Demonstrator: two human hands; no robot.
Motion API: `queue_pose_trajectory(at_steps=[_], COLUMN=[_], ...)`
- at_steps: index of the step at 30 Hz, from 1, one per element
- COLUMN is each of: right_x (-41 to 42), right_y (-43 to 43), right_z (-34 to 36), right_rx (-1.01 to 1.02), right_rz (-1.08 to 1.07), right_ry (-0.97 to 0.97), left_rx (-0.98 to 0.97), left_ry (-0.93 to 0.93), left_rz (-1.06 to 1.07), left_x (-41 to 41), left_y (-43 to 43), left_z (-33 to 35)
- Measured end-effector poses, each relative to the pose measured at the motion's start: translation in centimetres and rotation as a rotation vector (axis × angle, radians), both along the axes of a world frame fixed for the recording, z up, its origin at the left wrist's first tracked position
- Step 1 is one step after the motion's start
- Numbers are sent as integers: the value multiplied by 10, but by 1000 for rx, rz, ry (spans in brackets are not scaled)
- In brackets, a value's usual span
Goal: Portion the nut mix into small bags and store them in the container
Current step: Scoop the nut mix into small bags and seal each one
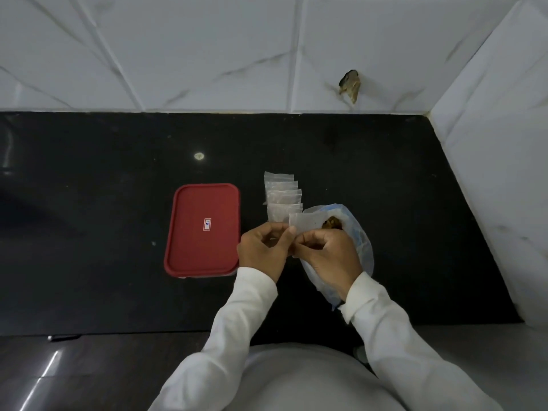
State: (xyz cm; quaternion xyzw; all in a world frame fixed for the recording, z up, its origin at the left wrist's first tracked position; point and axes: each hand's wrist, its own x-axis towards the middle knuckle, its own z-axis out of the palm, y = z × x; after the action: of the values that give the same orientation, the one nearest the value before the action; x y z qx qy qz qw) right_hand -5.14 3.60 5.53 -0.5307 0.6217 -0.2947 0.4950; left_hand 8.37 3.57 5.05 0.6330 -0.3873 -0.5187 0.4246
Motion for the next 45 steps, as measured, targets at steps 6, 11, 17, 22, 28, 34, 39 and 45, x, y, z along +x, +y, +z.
queue_pose_trajectory(at_steps=[6,11,17,22,28,34,39,45], right_x=[-3,-6,-12,-15,-18,-19,-17,-17], right_y=[0,0,-1,-4,-6,-3,-3,0], right_z=[1,1,1,6,3,-2,1,3], right_rx=[25,51,76,63,-30,-212,-256,-249], right_rz=[21,27,56,116,153,207,181,73], right_ry=[-21,-39,-22,40,141,378,340,212], left_rx=[111,181,99,51,-25,-131,-109,117], left_ry=[220,367,285,99,-29,-204,-232,248], left_rz=[52,48,3,-48,-77,-117,-56,86], left_x=[0,-2,-7,-6,-7,-10,-12,-17], left_y=[2,3,6,5,5,7,7,3], left_z=[2,0,0,-6,-6,-11,-8,2])
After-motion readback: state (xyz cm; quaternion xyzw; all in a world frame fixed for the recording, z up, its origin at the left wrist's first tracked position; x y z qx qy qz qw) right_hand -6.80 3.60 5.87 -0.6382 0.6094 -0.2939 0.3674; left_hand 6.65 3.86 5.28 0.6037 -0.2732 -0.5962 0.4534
